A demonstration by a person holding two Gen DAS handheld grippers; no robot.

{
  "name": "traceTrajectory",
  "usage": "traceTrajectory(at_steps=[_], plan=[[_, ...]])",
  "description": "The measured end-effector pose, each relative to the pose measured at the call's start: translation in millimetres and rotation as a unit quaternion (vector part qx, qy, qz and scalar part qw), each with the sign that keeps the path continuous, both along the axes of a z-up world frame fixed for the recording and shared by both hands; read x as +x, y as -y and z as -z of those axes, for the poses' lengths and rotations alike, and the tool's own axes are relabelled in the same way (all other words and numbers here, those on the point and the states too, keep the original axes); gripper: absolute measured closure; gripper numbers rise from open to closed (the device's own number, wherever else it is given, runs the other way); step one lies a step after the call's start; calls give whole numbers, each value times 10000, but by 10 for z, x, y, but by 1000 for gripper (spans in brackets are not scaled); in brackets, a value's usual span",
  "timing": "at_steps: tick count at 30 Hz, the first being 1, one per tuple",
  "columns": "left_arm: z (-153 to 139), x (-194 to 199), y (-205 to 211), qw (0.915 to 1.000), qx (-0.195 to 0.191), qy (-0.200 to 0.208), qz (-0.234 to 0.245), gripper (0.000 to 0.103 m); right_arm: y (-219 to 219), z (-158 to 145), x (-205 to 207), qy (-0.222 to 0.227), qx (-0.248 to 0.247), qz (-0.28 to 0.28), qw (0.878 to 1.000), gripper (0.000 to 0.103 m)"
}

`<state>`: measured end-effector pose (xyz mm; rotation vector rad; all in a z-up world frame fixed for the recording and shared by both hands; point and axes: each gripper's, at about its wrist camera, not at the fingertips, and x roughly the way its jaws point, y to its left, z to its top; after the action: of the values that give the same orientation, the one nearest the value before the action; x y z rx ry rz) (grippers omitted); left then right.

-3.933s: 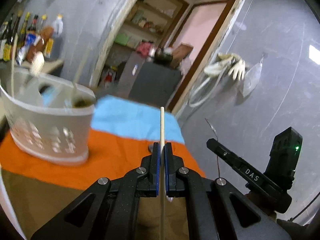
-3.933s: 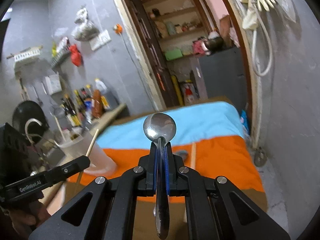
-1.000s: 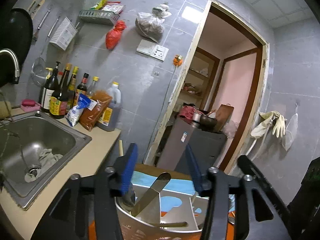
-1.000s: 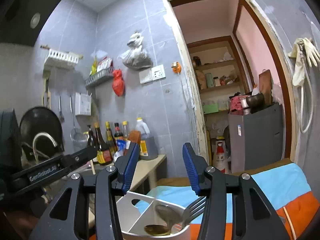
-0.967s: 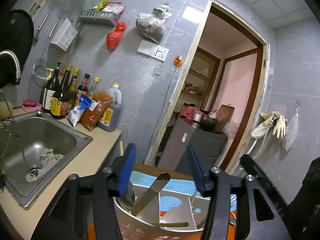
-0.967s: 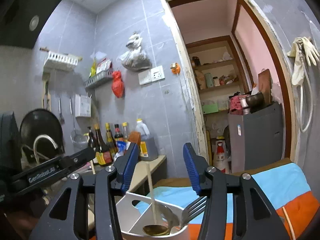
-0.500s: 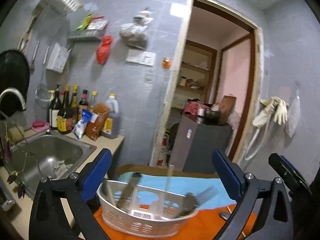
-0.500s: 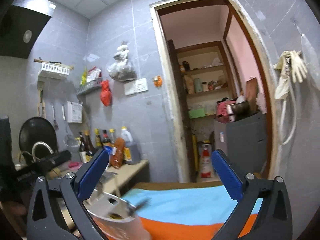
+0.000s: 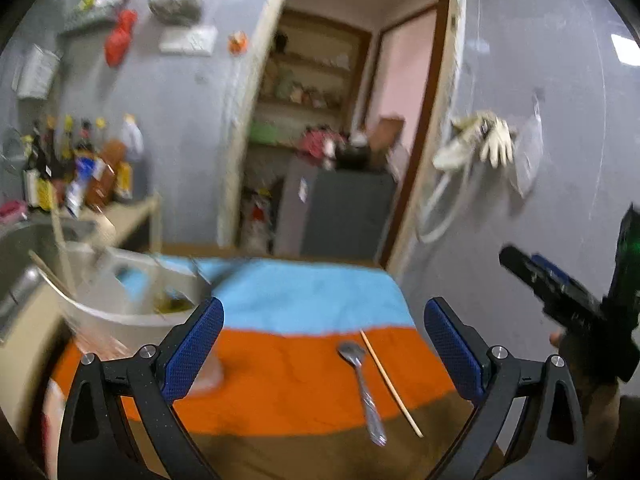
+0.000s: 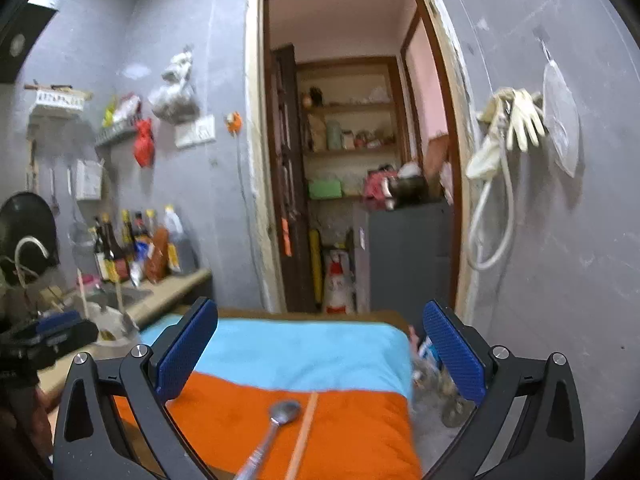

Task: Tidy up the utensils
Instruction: 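Move both tools back down toward the last spoon and chopstick, then grasp the silver spoon with the left tool while the right tool grasps the last chopstick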

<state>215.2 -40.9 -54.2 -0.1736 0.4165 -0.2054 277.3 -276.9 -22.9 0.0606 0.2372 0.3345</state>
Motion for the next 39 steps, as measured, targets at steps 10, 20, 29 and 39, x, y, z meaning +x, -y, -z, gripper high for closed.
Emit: traceTrajectory(at_steps=[10, 20, 29, 39], plan=[[651, 648, 294, 9907, -45, -1311, 372, 6, 259, 602, 345, -1214, 42, -67, 9926, 8], [977, 1031, 391, 9766, 93, -2004, 782, 34, 99, 1106, 573, -2093, -20, -603, 9760, 44], [1179, 1333, 596, 9567, 97, -2619, 1268, 65, 81, 1269, 663, -2507, 38, -798, 9648, 57], [1210, 1547, 495, 9524, -65, -2835, 1123, 94, 37, 1307, 725, -2678, 91, -818, 9600, 60]])
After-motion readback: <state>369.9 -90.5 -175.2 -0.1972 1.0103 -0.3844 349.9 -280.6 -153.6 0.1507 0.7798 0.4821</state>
